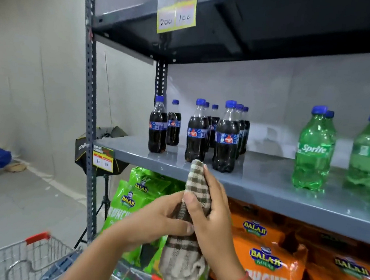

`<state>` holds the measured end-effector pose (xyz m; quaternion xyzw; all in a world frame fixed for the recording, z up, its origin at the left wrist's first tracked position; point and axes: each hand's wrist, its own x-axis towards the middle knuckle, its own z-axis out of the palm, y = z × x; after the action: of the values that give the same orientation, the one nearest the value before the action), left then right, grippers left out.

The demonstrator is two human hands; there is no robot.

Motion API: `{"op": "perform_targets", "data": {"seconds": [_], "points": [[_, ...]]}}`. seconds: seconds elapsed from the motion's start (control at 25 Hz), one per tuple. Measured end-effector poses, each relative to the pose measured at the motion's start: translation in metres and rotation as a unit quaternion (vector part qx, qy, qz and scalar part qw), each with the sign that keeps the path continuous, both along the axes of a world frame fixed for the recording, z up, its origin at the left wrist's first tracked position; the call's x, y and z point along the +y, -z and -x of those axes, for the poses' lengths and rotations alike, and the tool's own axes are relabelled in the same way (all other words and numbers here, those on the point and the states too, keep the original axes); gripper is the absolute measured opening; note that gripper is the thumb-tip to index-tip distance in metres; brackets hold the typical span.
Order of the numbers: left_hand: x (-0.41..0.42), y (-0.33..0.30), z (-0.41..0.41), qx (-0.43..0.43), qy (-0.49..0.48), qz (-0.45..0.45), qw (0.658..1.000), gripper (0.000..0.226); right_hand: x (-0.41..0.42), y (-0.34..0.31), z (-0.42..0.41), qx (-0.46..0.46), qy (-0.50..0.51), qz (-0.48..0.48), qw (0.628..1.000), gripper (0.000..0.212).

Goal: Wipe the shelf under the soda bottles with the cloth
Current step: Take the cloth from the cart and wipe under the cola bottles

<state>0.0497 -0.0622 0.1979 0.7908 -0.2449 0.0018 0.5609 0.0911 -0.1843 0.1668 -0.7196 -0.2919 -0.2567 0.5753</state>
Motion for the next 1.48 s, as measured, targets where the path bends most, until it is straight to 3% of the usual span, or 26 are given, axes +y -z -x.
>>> {"op": "perform_targets", "data": {"seconds": [0.12,0.2,0.28,0.36,0.44,0.64,0.84,1.08,1.2,1.36,1.48], "points": [[0.034,-0.028,-0.01,0.013,0.062,-0.033,0.997,0.037,0.011,-0.014,-0.009,-0.039,0.04,0.016,0.998,0.04],[0.054,-0.053,-0.026,-0.04,-0.007,-0.039,0.998,0.029,0.016,-0.027,-0.016,-0.083,0.076,0.041,0.993,0.043],[0.067,-0.081,-0.053,-0.099,-0.12,0.036,0.987,0.02,0.021,-0.043,-0.025,-0.15,0.136,0.069,0.977,0.049],[0.067,-0.113,-0.086,-0.142,-0.178,0.115,0.967,0.022,0.027,-0.064,-0.033,-0.224,0.219,0.096,0.945,0.051],[0.058,-0.143,-0.117,-0.164,-0.188,0.129,0.96,0.03,0.036,-0.087,-0.042,-0.282,0.305,0.11,0.903,0.05],[0.034,-0.172,-0.168,-0.036,-0.09,0.114,0.989,0.023,0.057,-0.113,-0.076,-0.311,0.426,0.17,0.833,0.052],[0.033,-0.174,-0.194,-0.047,-0.022,0.038,0.998,0.024,0.062,-0.09,-0.11,-0.241,0.519,0.308,0.76,0.054],[0.033,-0.18,-0.2,-0.041,-0.013,0.024,0.999,0.014,0.067,-0.084,-0.124,-0.241,0.531,0.375,0.721,0.061],[0.034,-0.181,-0.2,-0.032,-0.011,0.017,0.999,0.015,0.066,-0.086,-0.125,-0.233,0.509,0.38,0.737,0.068],[0.031,-0.189,-0.195,0.0,0.018,-0.014,1.0,0.025,0.066,-0.08,-0.121,-0.256,0.444,0.402,0.759,0.056],[0.026,-0.191,-0.192,0.003,0.02,-0.026,0.999,0.025,0.061,-0.094,-0.119,-0.256,0.422,0.486,0.721,0.059]]}}
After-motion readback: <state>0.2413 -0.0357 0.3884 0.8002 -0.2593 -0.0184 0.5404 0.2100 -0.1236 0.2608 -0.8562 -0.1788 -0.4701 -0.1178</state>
